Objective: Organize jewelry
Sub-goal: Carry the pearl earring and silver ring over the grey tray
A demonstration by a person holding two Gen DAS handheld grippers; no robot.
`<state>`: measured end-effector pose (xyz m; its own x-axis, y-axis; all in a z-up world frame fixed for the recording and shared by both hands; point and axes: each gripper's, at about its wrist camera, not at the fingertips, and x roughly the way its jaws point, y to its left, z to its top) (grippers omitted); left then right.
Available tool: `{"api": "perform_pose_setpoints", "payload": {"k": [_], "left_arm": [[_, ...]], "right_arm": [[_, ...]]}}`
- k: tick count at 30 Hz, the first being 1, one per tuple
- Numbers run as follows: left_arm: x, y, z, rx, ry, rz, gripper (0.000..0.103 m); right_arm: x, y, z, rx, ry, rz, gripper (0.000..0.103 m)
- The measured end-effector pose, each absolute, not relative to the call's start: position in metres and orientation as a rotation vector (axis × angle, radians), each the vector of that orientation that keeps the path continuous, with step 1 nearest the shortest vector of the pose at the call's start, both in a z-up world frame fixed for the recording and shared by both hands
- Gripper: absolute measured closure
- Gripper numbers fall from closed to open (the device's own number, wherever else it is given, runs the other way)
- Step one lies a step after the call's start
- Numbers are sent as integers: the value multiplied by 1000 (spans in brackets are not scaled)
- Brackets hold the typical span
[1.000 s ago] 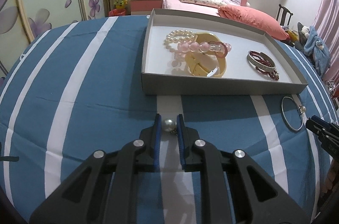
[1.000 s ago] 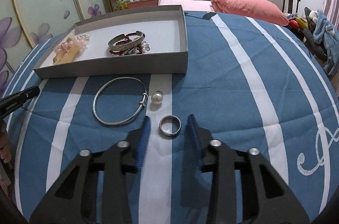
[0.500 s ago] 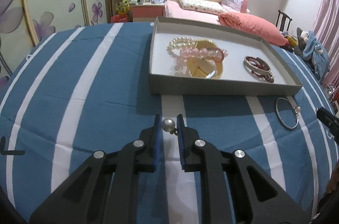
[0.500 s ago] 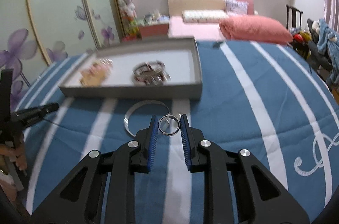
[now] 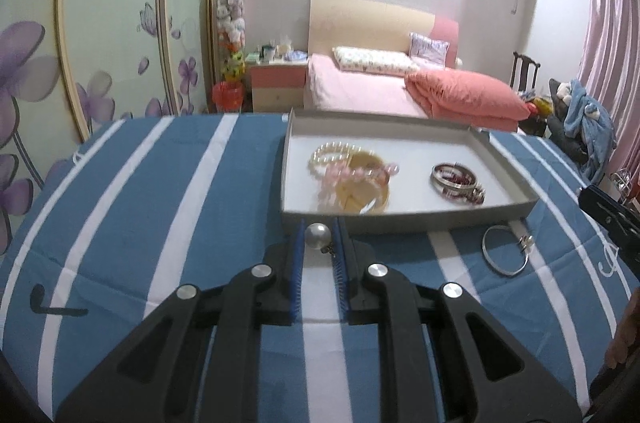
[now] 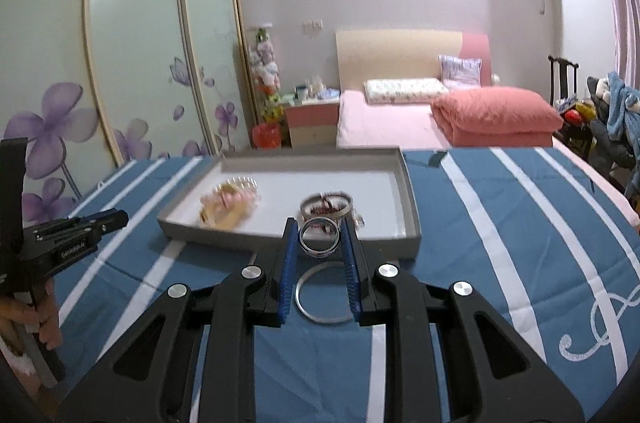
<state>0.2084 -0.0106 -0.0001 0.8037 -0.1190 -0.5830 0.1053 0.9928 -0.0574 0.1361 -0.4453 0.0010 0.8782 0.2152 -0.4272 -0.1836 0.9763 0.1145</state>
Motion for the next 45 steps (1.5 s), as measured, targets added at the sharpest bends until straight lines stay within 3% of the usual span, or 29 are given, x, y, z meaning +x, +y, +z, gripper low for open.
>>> {"api": "perform_pose_setpoints", "payload": {"k": [19,45], "left_arm": [[194,-28,21,12,468,-105,88],[207,-53,32,50,409,-115,88]], "right_arm": [[139,-431,19,64,271,175,80],[152,-418,30,53,214,168,80]]}}
